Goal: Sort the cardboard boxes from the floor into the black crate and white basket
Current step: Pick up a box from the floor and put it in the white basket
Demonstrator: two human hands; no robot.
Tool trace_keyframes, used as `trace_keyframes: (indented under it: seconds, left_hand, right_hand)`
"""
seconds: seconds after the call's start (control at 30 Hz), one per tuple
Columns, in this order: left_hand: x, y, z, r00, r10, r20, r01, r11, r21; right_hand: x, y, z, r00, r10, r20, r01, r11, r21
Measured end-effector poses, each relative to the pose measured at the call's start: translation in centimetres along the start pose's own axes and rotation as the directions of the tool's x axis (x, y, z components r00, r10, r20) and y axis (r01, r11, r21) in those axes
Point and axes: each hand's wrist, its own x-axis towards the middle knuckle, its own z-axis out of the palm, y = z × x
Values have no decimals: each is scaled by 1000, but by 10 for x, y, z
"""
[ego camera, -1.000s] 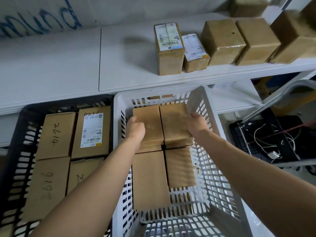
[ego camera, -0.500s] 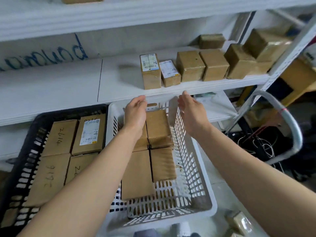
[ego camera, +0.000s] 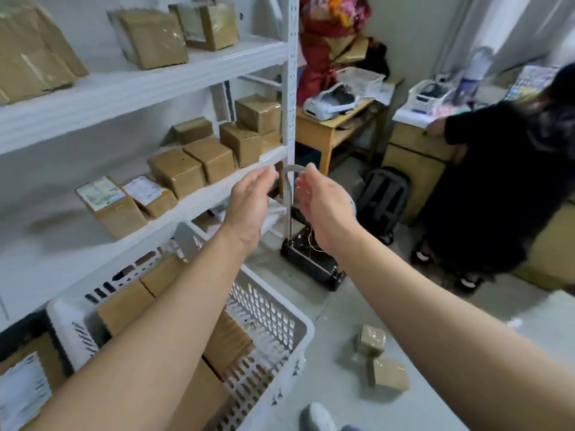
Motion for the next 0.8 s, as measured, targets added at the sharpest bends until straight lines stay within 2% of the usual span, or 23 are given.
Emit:
trace_keyframes:
  seconds: [0.17,0.33,0.47,0.63,0.8]
  left_hand:
    - [-37,-1,64,961,-21,277,36,998,-52]
    - [-87,-12,152,851,-80,519,130,990,-60]
    - [-135,-14,216,759,-49,649,95,995,-36]
    - [-196,-18,300,671,9,742,20,999,-30]
    - [-270,-51,404,573,-87,815,69,996,58]
  right_hand:
    - [-57,-8,-66,975,-55,-217,50,998,-26]
    - [-123,-19,-157,888,-100,-448,107,994,-10]
    - [-173,-29,-230,785,-138,-605,163,987,-13]
    - [-231,-31,-323,629,-155,-762,231,973,-8]
    - [-295,-14,-438,465,-76,-882,218,975,31]
